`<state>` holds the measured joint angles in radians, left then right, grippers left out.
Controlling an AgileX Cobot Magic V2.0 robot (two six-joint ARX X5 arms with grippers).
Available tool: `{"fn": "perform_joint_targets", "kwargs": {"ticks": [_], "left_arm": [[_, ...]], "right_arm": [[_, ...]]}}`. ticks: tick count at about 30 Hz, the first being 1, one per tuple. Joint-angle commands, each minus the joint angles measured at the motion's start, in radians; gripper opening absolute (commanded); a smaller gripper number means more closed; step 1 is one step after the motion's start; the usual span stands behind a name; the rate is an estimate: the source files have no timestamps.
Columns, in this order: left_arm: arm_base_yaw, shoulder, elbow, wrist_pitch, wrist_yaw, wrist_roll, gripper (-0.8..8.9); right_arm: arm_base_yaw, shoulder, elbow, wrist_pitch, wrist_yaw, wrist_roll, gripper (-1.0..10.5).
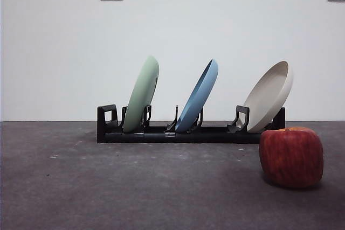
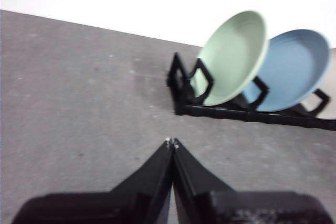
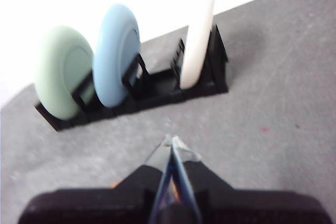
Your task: Take the green plate from the plate rack,put the plate on the table,take the apple from the table,put the apple in the plate
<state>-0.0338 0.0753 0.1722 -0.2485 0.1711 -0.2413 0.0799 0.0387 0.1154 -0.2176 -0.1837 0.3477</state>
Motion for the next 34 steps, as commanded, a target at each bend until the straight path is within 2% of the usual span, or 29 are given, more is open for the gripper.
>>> {"fn": "perform_joint_targets", "kwargs": {"ticks": [1,6,8,18,21,26,28,34], "left_arm": [[0.003,0.055,0.053,-0.009,0.043,-0.018,-0.08],[0.003,0.18,0.16,-0.032,0.119,-0.016,-0.08],[0.003,0.231,0.205,-0.046,0.157,0.003,-0.08],[0.001,0.454,0.445,-0.247,0.385,0.192,-0.08],[0.001,0.497,0.493,-0.322,0.442,0.248,-0.08],[0.0,0.536,0.538,-0.429,0.531,0.308,-0.08],[0.0,0.536,0.538,-0.453,0.553,0.32,-0.08],[0.0,0.536,0.538,-0.497,0.565,0.325,0.0]], "right_arm": [[0.001,0.034,0.05,-0.001,-0.008,0.029,-0.1],[0.002,0.141,0.167,-0.035,-0.063,0.024,-0.1],[0.002,0.195,0.228,-0.086,-0.089,-0.01,-0.1],[0.008,0.533,0.539,-0.428,-0.29,-0.282,-0.1],[0.023,0.622,0.625,-0.547,-0.32,-0.38,-0.1],[0.069,0.732,0.738,-0.725,-0.35,-0.482,-0.1],[0.093,0.755,0.762,-0.779,-0.349,-0.506,-0.1],[0.14,0.766,0.767,-0.801,-0.327,-0.506,0.1]]}}
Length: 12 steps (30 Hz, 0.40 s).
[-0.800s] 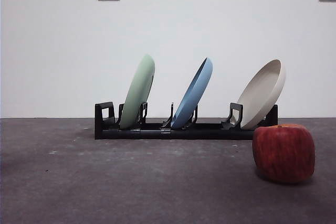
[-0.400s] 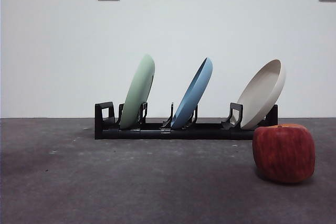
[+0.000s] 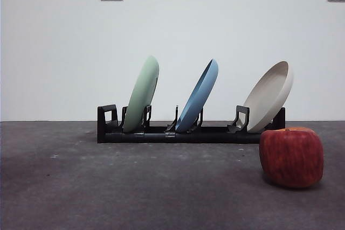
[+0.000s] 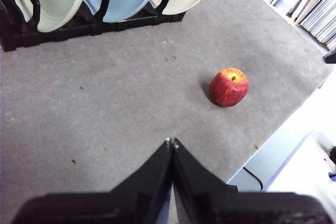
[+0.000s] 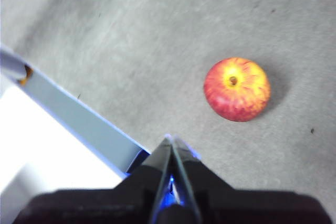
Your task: Take the green plate from the plate rack,put the plate on the table,take the apple from the table,put the apple in the plate
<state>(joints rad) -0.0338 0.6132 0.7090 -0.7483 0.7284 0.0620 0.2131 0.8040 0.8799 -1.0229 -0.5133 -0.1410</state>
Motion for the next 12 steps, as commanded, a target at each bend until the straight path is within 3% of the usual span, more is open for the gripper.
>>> {"fn": "perform_joint_targets", "kwargs": {"ticks": [1,3,6,7,9,12], "left_arm": [[0.0,-0.002,0.002,0.005,0.007,0.021,0.03],[0.0,-0.002,0.002,0.007,0.007,0.018,1.07],[0.0,-0.002,0.003,0.006,0.007,0.015,4.8],[0.0,-0.002,0.005,0.005,0.008,0.01,5.5],[0.0,-0.002,0.011,0.001,0.008,-0.003,5.64],[0.0,0.0,0.031,-0.01,0.007,-0.011,5.64]], "right_arm": [[0.008,0.0,0.003,0.004,0.003,-0.017,0.1],[0.007,0.0,0.003,0.004,0.011,-0.008,0.7],[0.007,0.0,0.003,-0.001,0.024,0.02,4.6],[0.007,0.0,0.003,-0.006,0.022,0.022,6.0],[0.007,0.001,0.003,-0.015,0.023,0.041,7.0],[0.007,0.001,0.003,-0.019,0.018,0.042,6.9]]}}
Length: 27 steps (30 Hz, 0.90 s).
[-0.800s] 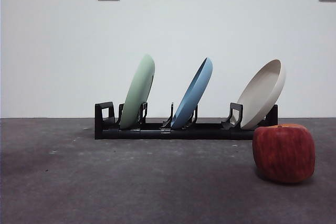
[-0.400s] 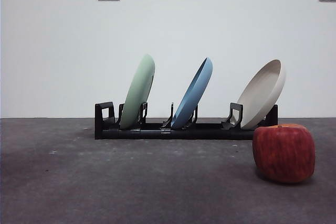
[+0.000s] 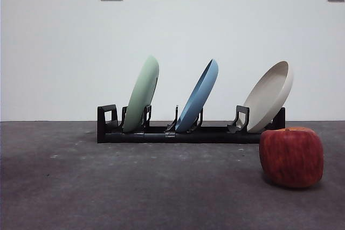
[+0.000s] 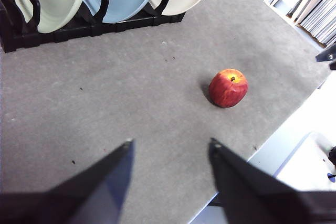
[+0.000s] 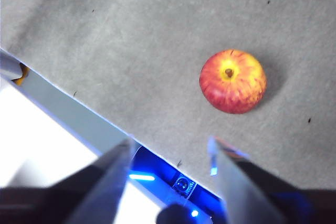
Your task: Take the green plate from the plate rack,put the plate on the table,take the apple from the table,put the apple in the plate
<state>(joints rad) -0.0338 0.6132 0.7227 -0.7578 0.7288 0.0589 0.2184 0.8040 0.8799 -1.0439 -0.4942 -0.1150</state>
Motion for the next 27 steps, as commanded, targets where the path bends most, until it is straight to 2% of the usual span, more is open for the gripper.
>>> {"fn": "perform_joint_targets", "kwargs": {"ticks": [1,13,16,20,27], "left_arm": [[0.0,0.001,0.024,0.0,0.007,-0.008,5.64],[-0.001,0.01,0.051,0.037,0.005,-0.016,5.64],[-0.013,0.036,0.051,0.093,0.005,-0.076,5.64],[-0.055,0.102,0.051,0.181,0.0,-0.102,5.63],[-0.179,0.269,0.053,0.383,-0.128,-0.143,5.63]], "right_arm": [[0.002,0.001,0.003,0.002,-0.001,0.017,6.9],[0.002,0.001,0.003,0.002,-0.003,0.017,6.9],[0.002,0.001,0.003,0.002,-0.003,0.017,6.9],[0.002,0.001,0.003,-0.008,-0.003,0.017,6.9],[0.002,0.001,0.003,-0.013,-0.003,0.017,6.9]]}}
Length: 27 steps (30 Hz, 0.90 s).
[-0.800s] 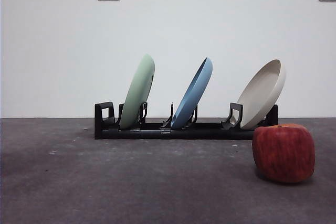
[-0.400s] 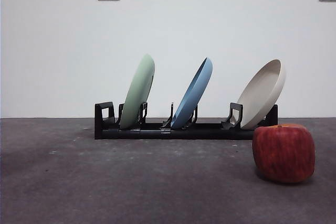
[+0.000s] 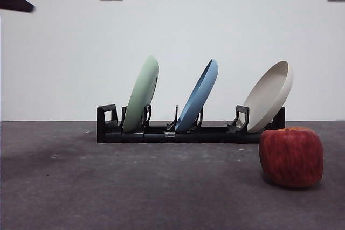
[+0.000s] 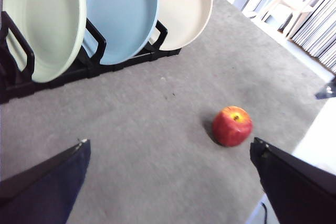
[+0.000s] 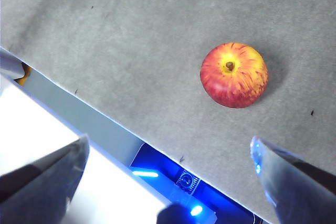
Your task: Take the green plate from the plate rack,put the plate on the table,take the apple from the table,put the apple in the plate
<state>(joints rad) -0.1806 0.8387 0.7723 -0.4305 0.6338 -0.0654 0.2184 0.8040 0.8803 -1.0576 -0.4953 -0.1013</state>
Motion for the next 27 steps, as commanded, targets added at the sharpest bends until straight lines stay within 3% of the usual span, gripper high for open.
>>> {"fn": "perform_joint_targets", "kwargs": {"ticks": [1,8,15,18,27], "left_arm": [[-0.05,0.073,0.003,0.086,-0.052,-0.018,5.63],[-0.131,0.312,0.099,0.183,-0.177,-0.018,5.62],[-0.154,0.565,0.309,0.235,-0.227,-0.012,5.62],[-0.16,0.663,0.41,0.24,-0.294,-0.006,5.62],[-0.166,0.924,0.662,0.244,-0.318,0.017,5.62]], "right_arm": [[0.002,0.001,0.003,0.001,-0.002,0.003,6.9],[0.002,0.001,0.003,0.001,-0.002,0.003,6.9],[0.002,0.001,0.003,0.001,-0.002,0.003,6.9],[0.002,0.001,0.003,0.002,-0.001,0.003,6.9],[0.002,0.001,0.003,0.002,0.0,0.003,6.9]]}}
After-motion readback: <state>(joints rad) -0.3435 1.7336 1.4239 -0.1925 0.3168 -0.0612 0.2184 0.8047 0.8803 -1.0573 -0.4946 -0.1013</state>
